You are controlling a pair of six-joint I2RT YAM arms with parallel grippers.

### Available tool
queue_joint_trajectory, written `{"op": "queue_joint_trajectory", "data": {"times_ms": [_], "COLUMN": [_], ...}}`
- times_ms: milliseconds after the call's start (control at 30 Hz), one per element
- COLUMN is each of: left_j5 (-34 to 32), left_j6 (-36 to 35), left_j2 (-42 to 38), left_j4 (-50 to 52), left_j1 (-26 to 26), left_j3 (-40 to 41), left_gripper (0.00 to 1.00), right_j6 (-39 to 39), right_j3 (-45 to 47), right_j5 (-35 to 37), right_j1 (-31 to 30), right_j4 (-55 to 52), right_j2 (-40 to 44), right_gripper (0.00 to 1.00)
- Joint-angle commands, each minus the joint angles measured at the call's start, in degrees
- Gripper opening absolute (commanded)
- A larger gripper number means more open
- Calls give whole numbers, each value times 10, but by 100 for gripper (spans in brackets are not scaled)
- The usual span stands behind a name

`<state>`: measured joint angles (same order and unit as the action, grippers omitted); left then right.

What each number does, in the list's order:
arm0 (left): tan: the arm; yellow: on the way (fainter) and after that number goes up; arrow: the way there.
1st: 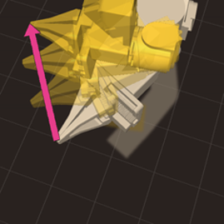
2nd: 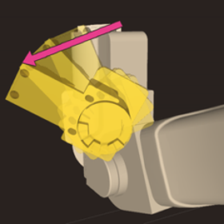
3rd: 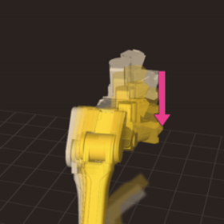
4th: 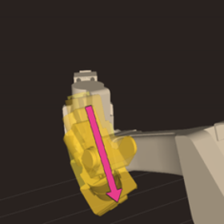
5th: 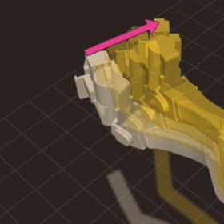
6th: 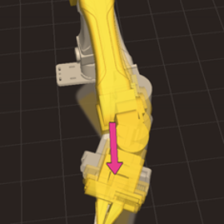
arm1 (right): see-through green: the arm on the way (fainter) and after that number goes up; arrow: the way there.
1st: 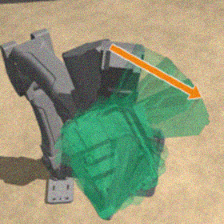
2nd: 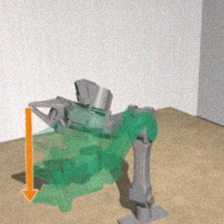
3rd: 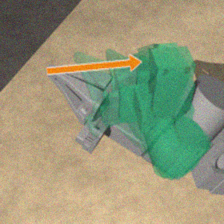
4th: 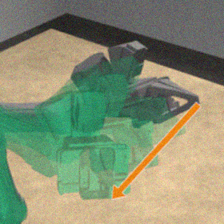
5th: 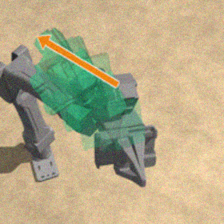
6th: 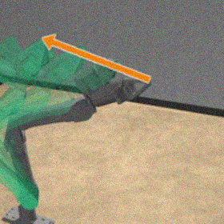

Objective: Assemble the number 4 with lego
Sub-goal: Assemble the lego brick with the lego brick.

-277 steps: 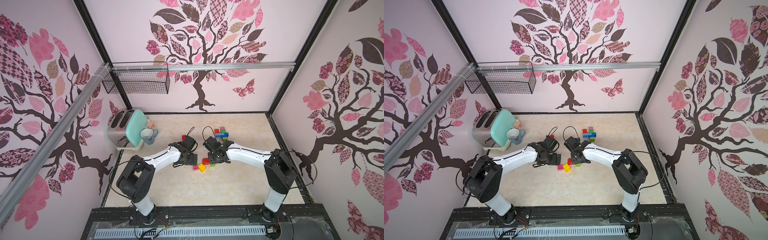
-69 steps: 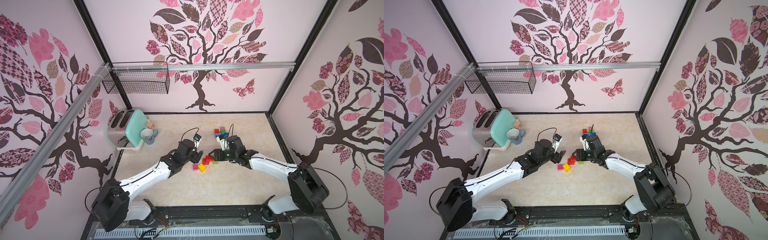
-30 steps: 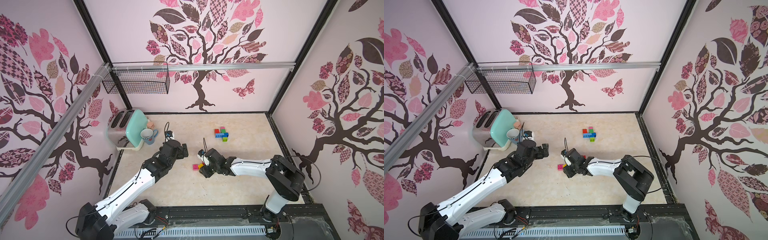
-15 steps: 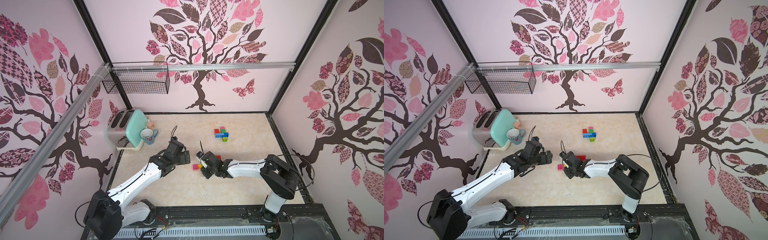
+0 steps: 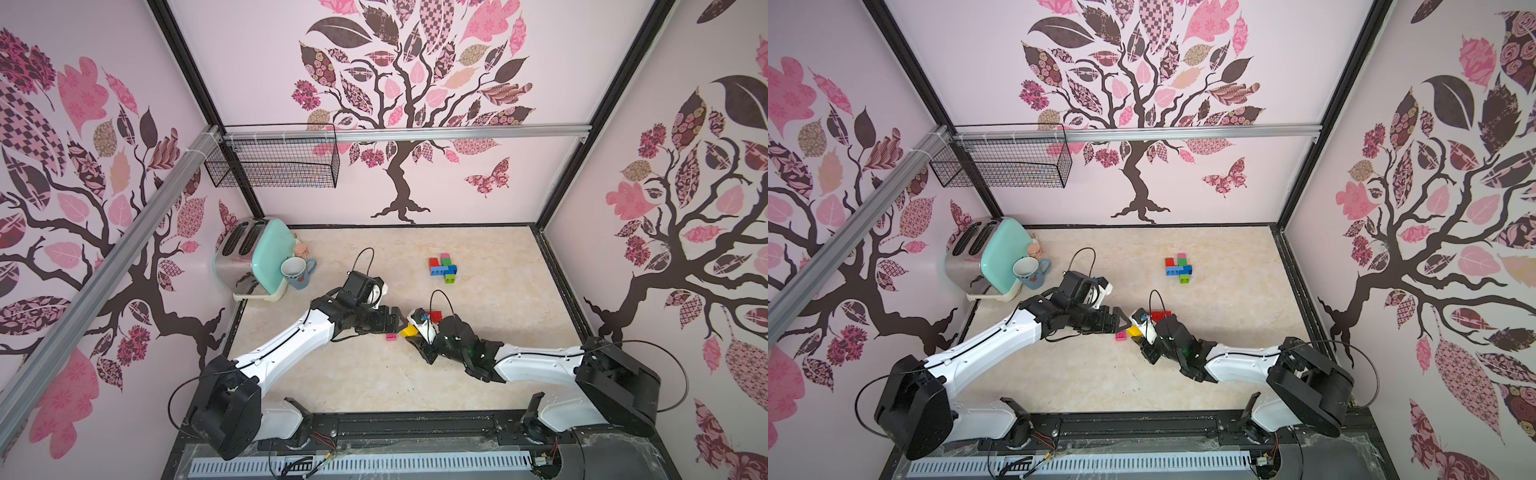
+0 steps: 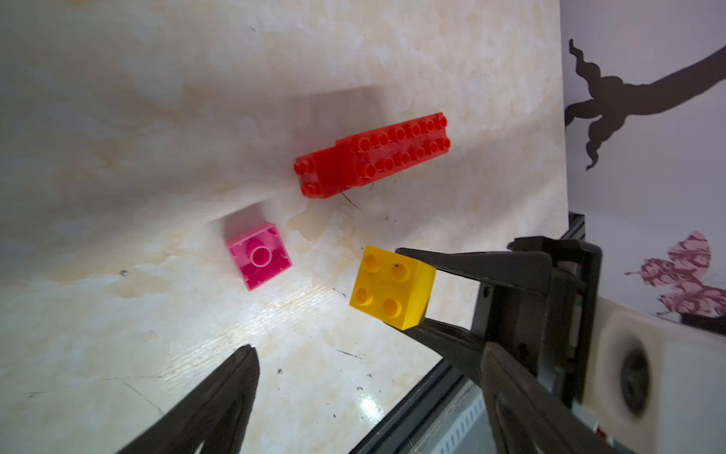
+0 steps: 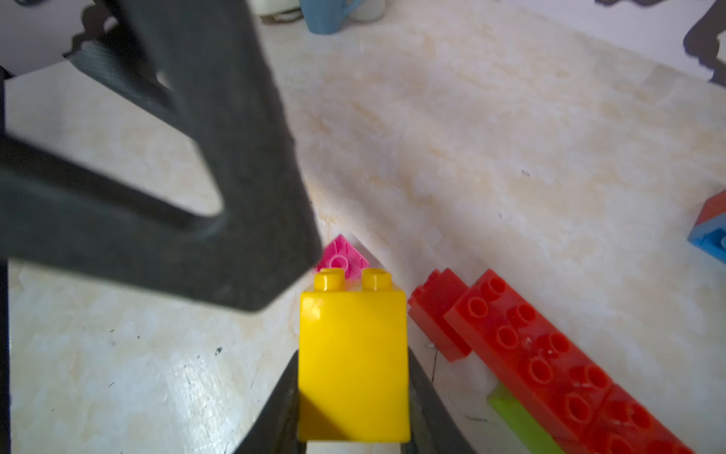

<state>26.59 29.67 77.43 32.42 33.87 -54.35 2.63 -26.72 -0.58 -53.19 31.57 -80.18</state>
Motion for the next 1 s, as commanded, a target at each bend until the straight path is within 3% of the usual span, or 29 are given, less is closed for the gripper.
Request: {"op": "queue_joint_trajectory", "data": {"times_ms": [0, 167, 333, 733, 867, 967], "left_j5": [73, 102, 133, 161, 151, 120], "left_j6": [-9, 0, 9, -9, -37, -52], "left_j2": [11, 28, 40, 46, 41, 37], "left_j4": [-5, -20, -31, -17, 14, 30], "left_j1": [-4, -3, -4, -4, -4, -4], "left_j3": [-26, -29, -32, -42, -55, -60], "left_gripper": [87, 79, 68, 25, 0, 0], "right_j6": [22, 29, 37, 40, 41, 38], "right_j3": [25, 58, 67, 64, 64, 64], "right_j5": [-19, -50, -65, -76, -73, -73], "right_j1": [-3, -3, -2, -2, -3, -3], "right_j4": [140, 257, 293, 282, 270, 259], "right_j2": [11, 2, -8, -18, -17, -14], "right_gripper": [13, 11, 12, 13, 15, 21]}}
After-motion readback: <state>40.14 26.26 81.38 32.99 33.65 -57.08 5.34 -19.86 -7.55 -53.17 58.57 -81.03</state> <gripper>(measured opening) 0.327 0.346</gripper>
